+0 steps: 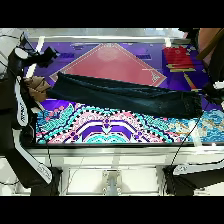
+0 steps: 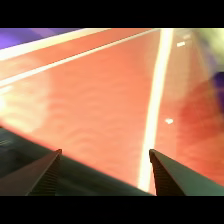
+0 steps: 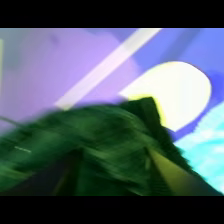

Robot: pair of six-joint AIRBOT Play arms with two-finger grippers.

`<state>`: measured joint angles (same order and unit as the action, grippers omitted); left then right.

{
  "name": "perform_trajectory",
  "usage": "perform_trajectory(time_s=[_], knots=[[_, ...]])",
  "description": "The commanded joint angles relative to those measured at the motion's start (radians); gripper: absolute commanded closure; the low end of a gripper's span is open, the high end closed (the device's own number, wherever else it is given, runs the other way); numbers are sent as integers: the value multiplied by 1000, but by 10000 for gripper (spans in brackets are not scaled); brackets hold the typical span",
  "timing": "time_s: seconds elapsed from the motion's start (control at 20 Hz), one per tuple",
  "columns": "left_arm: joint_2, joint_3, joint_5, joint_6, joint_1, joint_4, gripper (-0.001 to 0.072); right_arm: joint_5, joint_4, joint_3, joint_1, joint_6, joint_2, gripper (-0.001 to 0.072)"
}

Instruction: Fold the clothes and pants, and hang the long-sleeved shirts on hangers.

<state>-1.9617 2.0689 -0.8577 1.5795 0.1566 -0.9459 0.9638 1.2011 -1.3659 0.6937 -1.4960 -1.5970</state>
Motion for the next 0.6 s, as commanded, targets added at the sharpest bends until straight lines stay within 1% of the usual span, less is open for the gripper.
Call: perform_trajectory(time_s=[0.0,0.1,0.2,0.3,0.5,0.55], knots=[[33,0,20,-54,-38,65,82,130,25,-15,60,67,-32,164],[33,-3,20,-55,-66,64,82,137,-48,-15,82,117,-74,23],[33,-9,19,-55,-86,64,82,153,-83,-16,97,173,-134,23],[34,-9,10,-54,-93,64,83,189,-137,-16,103,270,-187,23],[34,-9,-48,-51,-92,65,83,261,-140,-43,127,323,-257,25],[33,-9,-62,-51,-92,65,83,279,-146,-50,129,348,-261,47]])
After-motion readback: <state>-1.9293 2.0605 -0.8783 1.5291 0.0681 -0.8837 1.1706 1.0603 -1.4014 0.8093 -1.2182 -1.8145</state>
